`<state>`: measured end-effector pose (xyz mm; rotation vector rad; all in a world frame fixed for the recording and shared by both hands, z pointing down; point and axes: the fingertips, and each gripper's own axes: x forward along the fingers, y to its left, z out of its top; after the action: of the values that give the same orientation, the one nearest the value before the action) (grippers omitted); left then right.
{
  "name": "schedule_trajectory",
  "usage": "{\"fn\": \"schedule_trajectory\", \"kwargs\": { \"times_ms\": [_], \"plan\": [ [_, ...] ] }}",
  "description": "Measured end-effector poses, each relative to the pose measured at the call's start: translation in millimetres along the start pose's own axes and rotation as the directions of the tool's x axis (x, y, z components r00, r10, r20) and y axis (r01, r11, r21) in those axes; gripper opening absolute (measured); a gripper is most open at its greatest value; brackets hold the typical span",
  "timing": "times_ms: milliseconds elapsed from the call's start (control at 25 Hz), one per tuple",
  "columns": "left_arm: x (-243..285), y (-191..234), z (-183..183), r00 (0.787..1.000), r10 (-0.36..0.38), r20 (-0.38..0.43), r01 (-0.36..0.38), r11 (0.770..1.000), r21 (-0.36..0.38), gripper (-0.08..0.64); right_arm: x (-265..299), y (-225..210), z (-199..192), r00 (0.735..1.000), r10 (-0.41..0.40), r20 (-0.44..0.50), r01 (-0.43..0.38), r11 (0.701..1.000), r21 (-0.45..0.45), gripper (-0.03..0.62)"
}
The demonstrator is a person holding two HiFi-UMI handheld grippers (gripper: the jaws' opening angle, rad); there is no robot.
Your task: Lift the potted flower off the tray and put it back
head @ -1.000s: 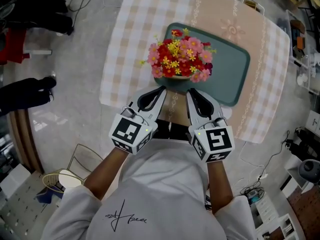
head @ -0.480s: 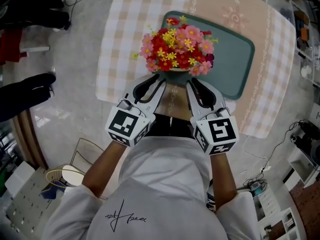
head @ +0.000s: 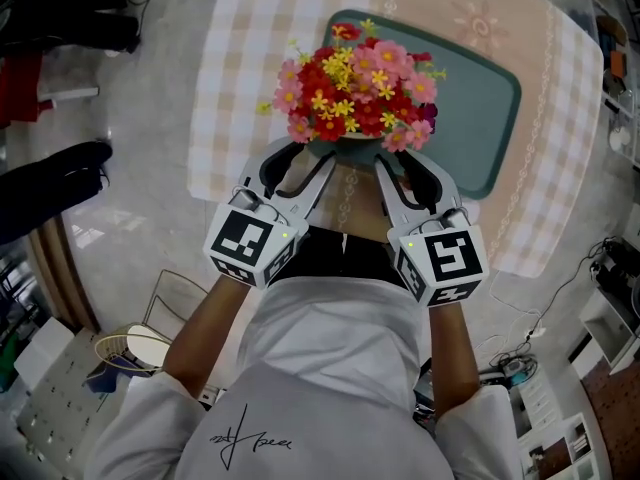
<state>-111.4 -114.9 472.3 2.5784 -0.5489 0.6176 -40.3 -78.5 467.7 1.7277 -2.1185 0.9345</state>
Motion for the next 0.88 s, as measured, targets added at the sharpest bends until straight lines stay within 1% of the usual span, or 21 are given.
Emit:
{"fn": "schedule_trajectory", "kwargs": {
  "times_ms": [80,200,280,440,640,880],
  "plan": [
    [4,1,-1,1.000,-0.004,-0.004,0.004,1.000,0.005,0.178,3,-3,-1,1.000,-0.002,-0.003,0.002,1.000,-0.003,0.114],
    [9,2,-4,1.000,-0.010,-0.011,0.011,1.000,0.022,0.213,7,-5,-2,1.000,-0.001,-0.006,0.001,1.000,-0.008,0.147],
    [12,2,-5,1.000,-0.015,-0.015,0.015,0.999,0.034,0.229,9,-5,-2,1.000,0.001,-0.006,-0.001,1.000,-0.015,0.156],
    [14,6,-4,1.000,-0.006,-0.015,0.006,0.999,0.040,0.249,15,-6,-2,1.000,0.007,-0.014,-0.007,0.999,-0.034,0.183],
    [17,11,-3,1.000,0.005,-0.015,-0.004,0.999,0.051,0.272,20,-7,-1,1.000,0.002,-0.014,-0.004,0.997,-0.072,0.187],
    [23,10,-2,1.000,-0.001,-0.022,0.002,0.997,0.082,0.295,24,-6,-5,0.999,0.015,-0.035,-0.018,0.996,-0.092,0.250]
  ]
}}
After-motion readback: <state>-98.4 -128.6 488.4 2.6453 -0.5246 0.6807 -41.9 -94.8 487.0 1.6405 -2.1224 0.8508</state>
